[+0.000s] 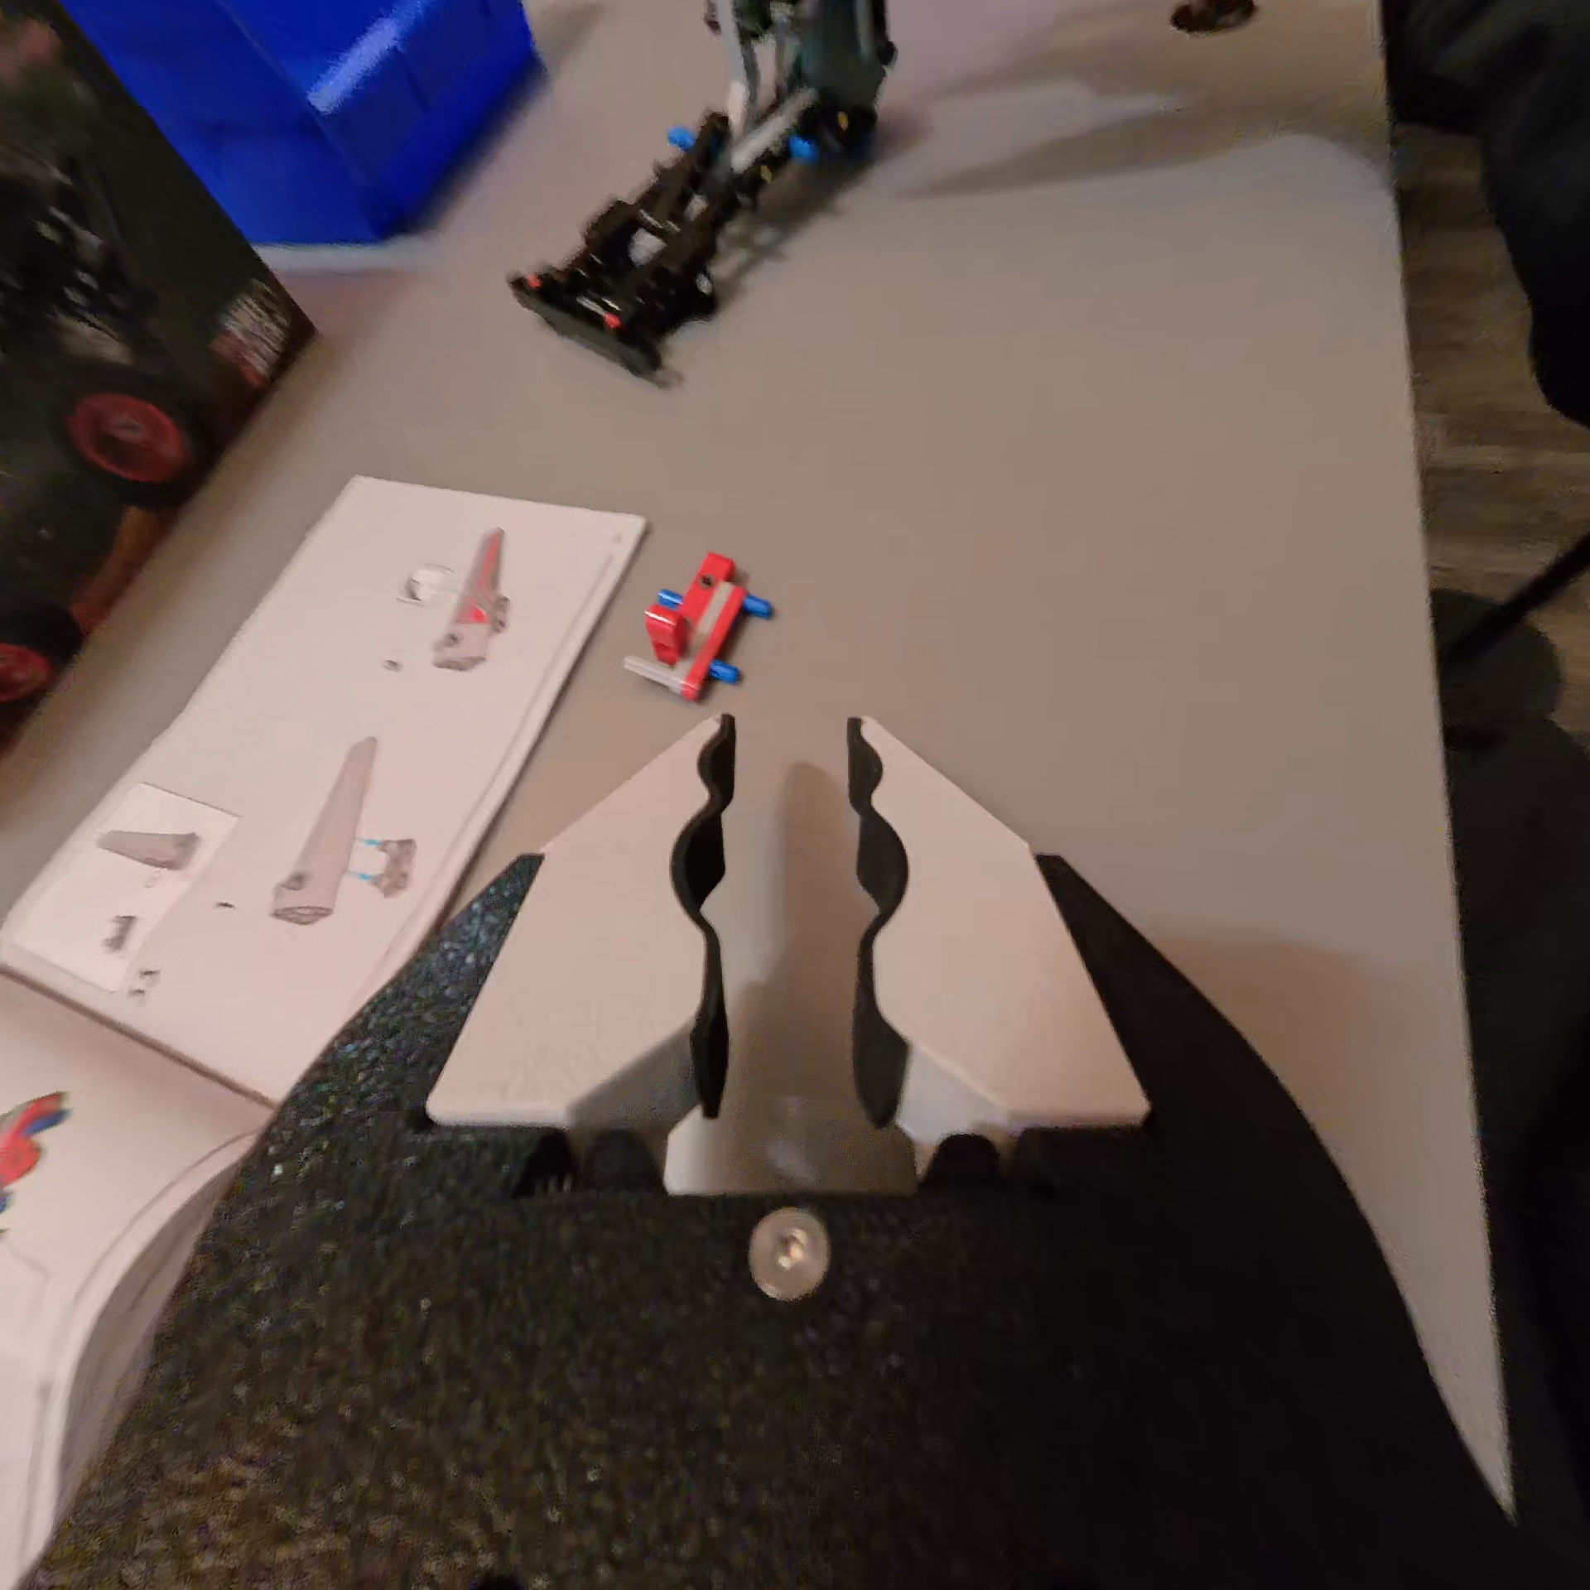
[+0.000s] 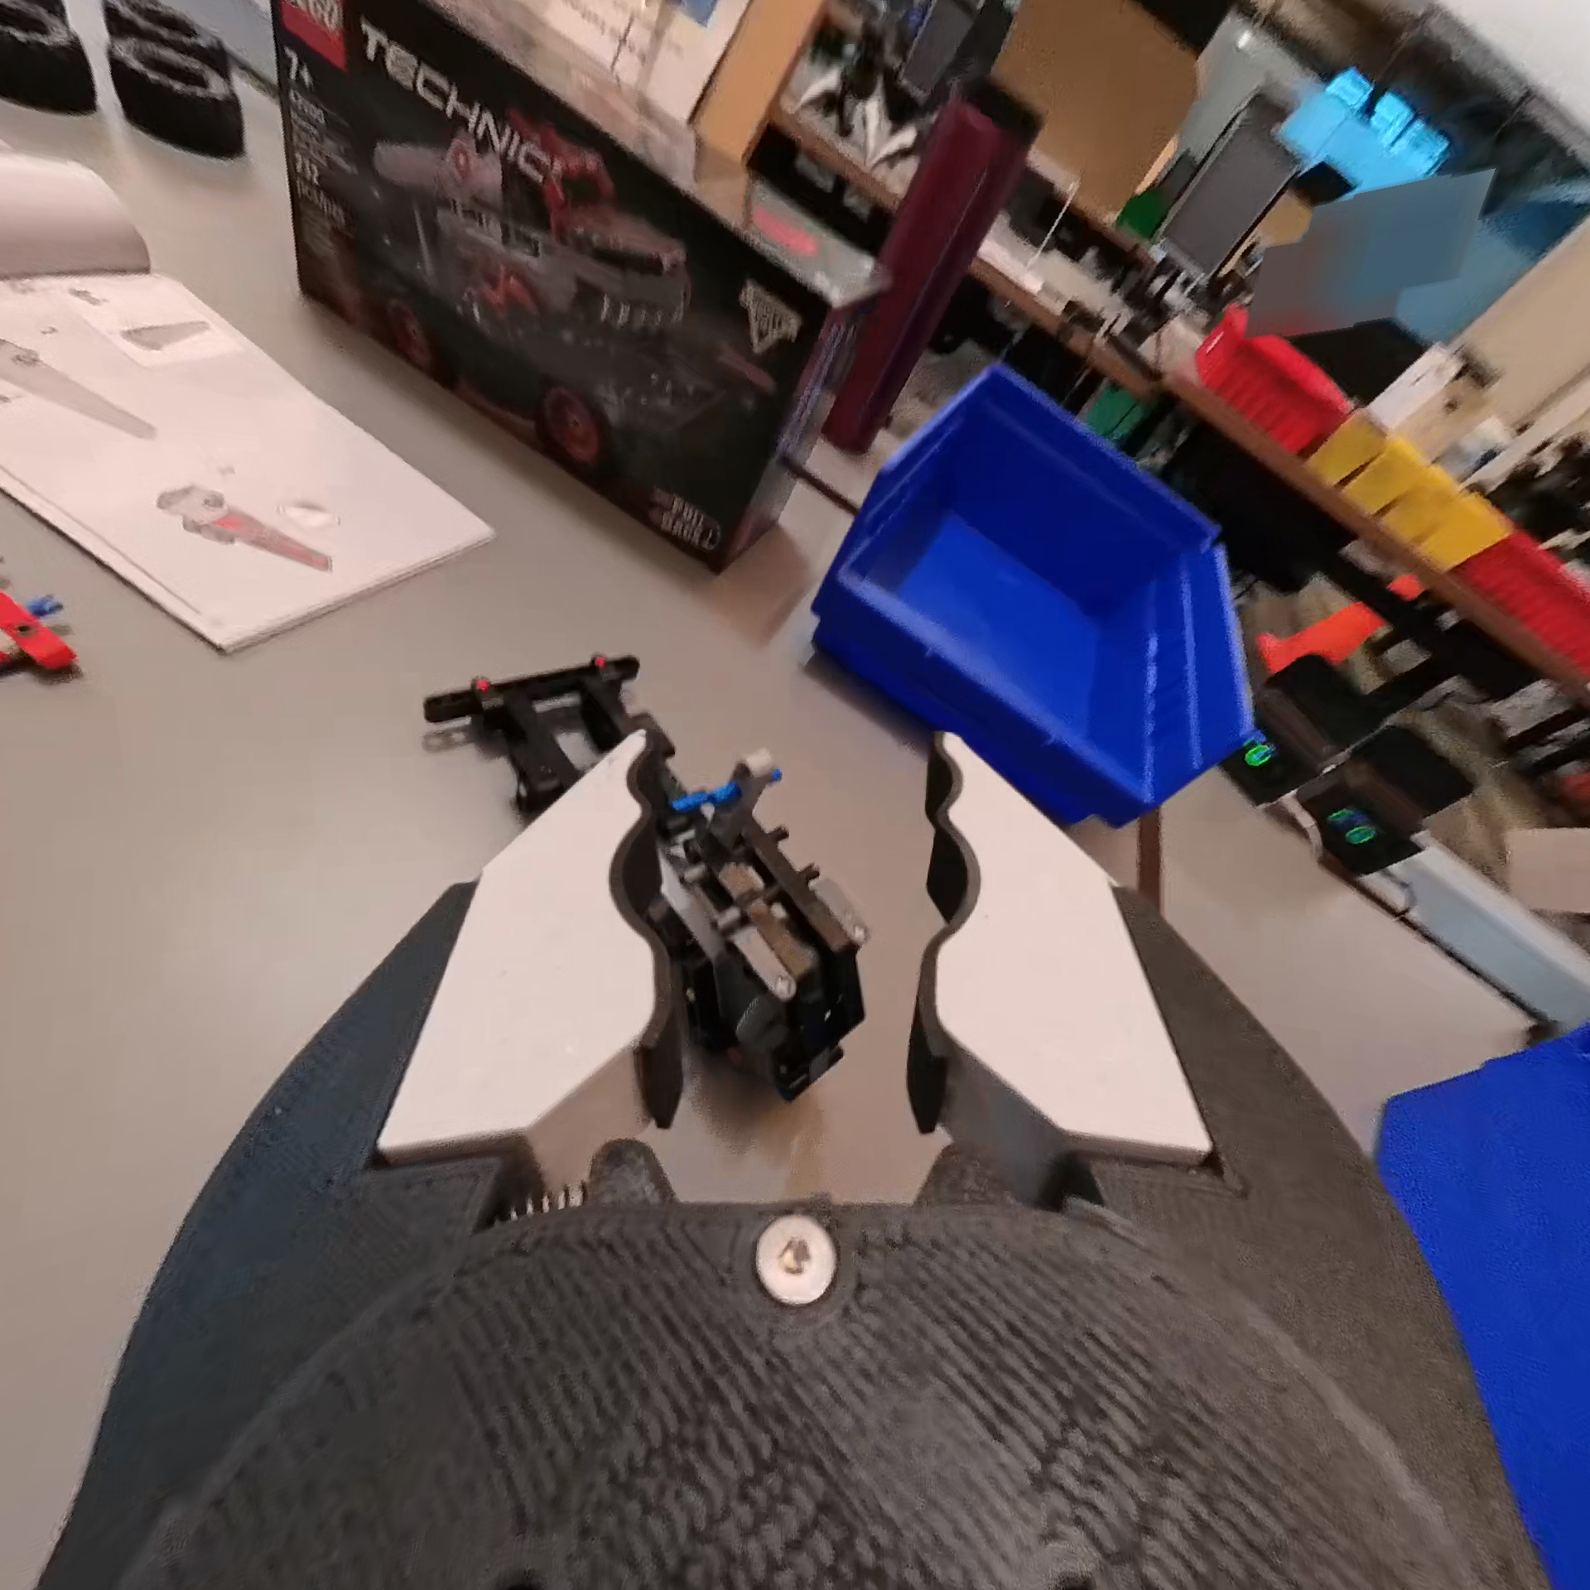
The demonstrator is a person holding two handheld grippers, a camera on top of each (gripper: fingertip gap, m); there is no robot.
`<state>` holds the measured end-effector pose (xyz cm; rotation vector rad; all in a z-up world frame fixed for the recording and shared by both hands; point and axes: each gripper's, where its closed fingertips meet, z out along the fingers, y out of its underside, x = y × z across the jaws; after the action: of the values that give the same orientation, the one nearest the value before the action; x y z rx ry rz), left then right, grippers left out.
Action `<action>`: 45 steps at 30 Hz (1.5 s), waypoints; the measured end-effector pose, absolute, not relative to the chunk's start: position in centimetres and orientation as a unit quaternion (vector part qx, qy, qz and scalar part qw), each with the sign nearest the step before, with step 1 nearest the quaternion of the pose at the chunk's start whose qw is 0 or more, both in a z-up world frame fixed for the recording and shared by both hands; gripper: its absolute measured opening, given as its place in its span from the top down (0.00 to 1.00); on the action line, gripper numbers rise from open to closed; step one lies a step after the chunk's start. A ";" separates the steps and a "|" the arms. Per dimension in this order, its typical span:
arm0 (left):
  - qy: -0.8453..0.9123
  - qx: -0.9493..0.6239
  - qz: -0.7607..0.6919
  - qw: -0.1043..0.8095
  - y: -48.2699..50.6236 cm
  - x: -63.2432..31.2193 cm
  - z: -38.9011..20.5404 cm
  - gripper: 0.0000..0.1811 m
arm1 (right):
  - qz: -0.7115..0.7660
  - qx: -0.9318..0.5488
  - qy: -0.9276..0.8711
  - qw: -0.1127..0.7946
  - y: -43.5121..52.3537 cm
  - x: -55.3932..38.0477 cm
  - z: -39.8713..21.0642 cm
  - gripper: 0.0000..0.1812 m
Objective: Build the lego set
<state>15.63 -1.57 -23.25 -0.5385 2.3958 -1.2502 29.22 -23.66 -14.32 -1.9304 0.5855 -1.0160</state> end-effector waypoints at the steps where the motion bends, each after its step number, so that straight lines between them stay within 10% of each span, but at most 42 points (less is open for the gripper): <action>1: 0.848 -0.192 -0.448 0.208 -1.5 16.1 -22.8 0.87 | -0.421 -0.766 0.228 0.429 -23.2 29.0 -13.4 0.69; 19: 0.708 0.025 -0.449 0.544 -5.1 23.0 -16.0 0.90 | -0.390 -0.784 0.219 0.431 -13.2 25.3 -17.5 0.80; 31: 0.716 0.025 -0.424 0.554 -3.8 22.4 -16.9 0.96 | -0.465 -0.764 0.274 0.353 -20.8 27.2 -15.4 0.78; 45: 0.756 -0.015 -0.417 0.504 -3.5 23.4 -19.5 0.99 | -0.388 -0.818 0.287 0.313 -26.9 27.7 -19.6 0.51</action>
<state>23.41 -3.51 -19.46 -0.0363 1.8259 -1.0080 27.69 -26.86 -19.56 -2.1581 0.7565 -1.0226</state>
